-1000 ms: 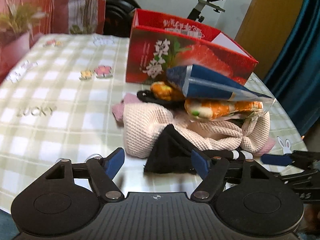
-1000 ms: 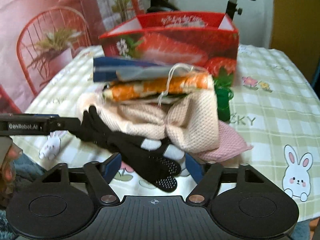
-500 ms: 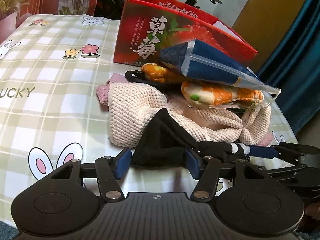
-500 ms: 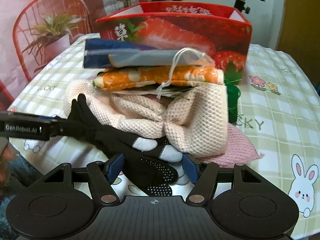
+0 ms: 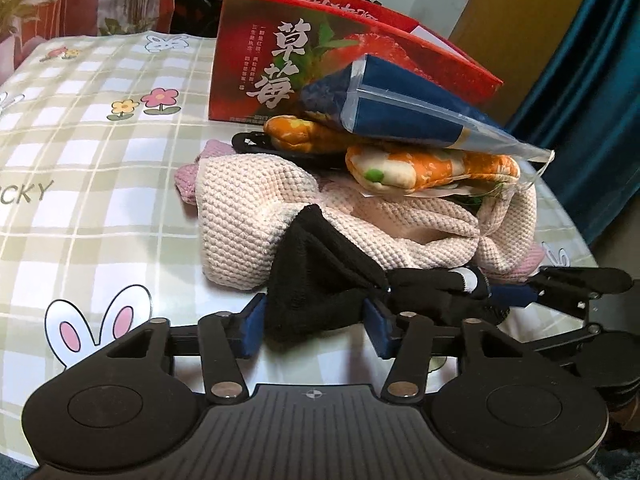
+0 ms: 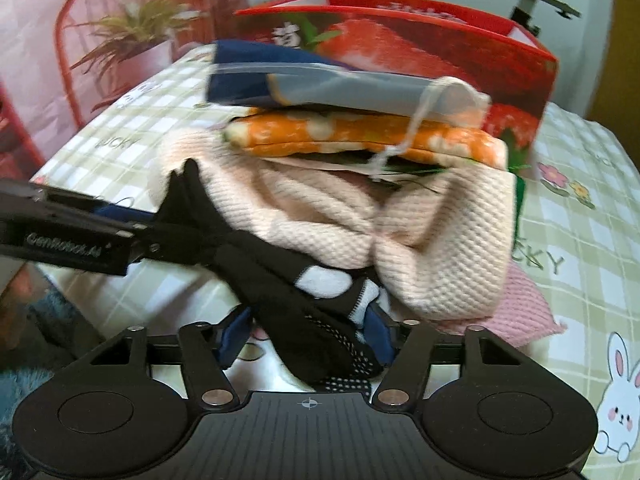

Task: Organize soft objects
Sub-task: 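Close the right gripper on the black gloves, then lift the black gloves with the right gripper toward the red box, then lower the gloves into the red box and open the right gripper, then grasp the blue zip bag with the right gripper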

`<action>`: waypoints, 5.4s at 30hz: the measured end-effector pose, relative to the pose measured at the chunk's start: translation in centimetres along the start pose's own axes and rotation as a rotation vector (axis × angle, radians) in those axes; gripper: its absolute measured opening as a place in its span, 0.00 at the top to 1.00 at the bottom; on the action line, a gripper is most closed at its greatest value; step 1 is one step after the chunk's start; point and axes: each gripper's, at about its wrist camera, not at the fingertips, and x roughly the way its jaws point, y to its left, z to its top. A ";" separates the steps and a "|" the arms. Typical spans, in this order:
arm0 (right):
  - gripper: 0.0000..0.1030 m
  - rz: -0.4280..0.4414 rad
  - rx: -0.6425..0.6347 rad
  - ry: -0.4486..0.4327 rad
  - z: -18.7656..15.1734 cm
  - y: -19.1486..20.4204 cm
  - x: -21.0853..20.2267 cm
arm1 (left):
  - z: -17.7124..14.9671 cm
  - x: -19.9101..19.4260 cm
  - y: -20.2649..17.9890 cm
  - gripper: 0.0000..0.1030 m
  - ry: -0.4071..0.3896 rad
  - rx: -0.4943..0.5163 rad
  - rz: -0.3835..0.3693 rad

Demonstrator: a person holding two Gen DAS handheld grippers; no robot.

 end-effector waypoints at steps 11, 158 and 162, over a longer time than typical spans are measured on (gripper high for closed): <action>0.76 0.056 0.039 0.001 0.0 -0.9 -0.2 | -0.1 -0.1 -0.3 0.57 0.001 -0.004 0.000; 0.62 0.002 0.064 -0.254 7.4 -6.7 -1.2 | 8.8 -0.3 -2.2 0.42 -0.064 0.110 -0.009; 0.62 0.002 0.094 -0.279 5.6 -6.4 -1.2 | 7.5 -0.4 -2.4 0.42 -0.067 0.109 -0.015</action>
